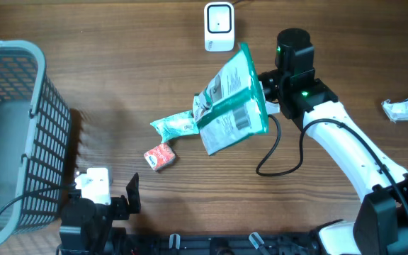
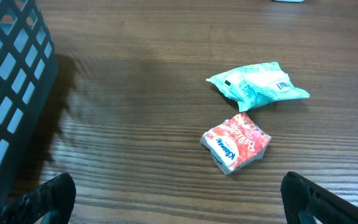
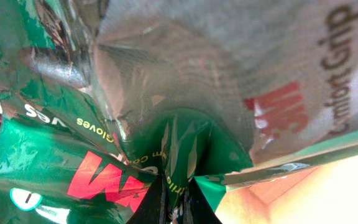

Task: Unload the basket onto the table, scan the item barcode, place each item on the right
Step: 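Lift the glove pack and hold it up to the scanner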

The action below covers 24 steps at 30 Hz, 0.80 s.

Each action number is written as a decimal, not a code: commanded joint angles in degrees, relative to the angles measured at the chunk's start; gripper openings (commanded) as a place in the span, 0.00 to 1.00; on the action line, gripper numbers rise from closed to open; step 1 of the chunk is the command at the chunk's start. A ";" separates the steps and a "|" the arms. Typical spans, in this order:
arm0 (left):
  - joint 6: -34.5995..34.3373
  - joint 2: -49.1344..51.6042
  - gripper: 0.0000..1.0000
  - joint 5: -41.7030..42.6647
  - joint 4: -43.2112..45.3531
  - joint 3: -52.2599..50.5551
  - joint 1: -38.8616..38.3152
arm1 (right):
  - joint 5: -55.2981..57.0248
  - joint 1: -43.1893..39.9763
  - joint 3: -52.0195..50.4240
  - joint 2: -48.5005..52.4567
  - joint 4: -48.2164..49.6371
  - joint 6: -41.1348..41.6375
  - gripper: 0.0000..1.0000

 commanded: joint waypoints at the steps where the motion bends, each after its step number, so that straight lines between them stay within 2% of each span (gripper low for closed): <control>1: -0.33 -0.09 1.00 0.07 0.26 -0.20 0.17 | -3.17 -0.55 0.39 0.48 4.57 26.08 0.04; 3: -0.33 -0.09 1.00 0.07 0.26 -0.20 0.17 | 6.75 -0.57 0.39 0.48 6.32 52.02 0.04; 5: -0.33 -0.09 1.00 0.07 0.24 -0.20 0.17 | 25.90 -0.46 0.39 0.50 2.95 76.26 0.04; 6: -0.33 -0.09 1.00 0.07 0.24 -0.20 0.17 | 33.88 -0.46 0.39 0.50 -0.04 84.72 0.04; 9: -0.33 -0.09 1.00 0.07 0.24 -0.20 0.17 | 50.05 -0.33 0.39 0.50 -9.70 101.11 0.04; 10: -0.33 -0.09 1.00 0.07 0.24 -0.20 0.17 | 53.33 -0.11 0.37 0.52 -10.95 101.85 0.04; 11: -0.33 -0.09 1.00 0.07 0.24 -0.20 0.17 | 63.65 0.59 0.37 0.63 -14.08 106.09 0.04; 13: -0.33 -0.09 1.00 0.07 0.24 -0.20 0.17 | 71.25 1.62 0.39 1.88 -15.52 110.18 0.05; 18: -0.33 -0.09 1.00 0.07 0.26 -0.20 0.17 | 71.34 2.86 2.03 10.62 -7.67 114.75 0.05; 22: -0.33 -0.09 1.00 0.07 0.24 -0.20 0.17 | 69.88 5.57 16.85 25.40 -9.40 115.19 0.04; 24: -0.33 -0.09 1.00 0.07 0.24 -0.20 0.17 | 70.16 6.40 25.14 30.75 -13.55 113.09 0.05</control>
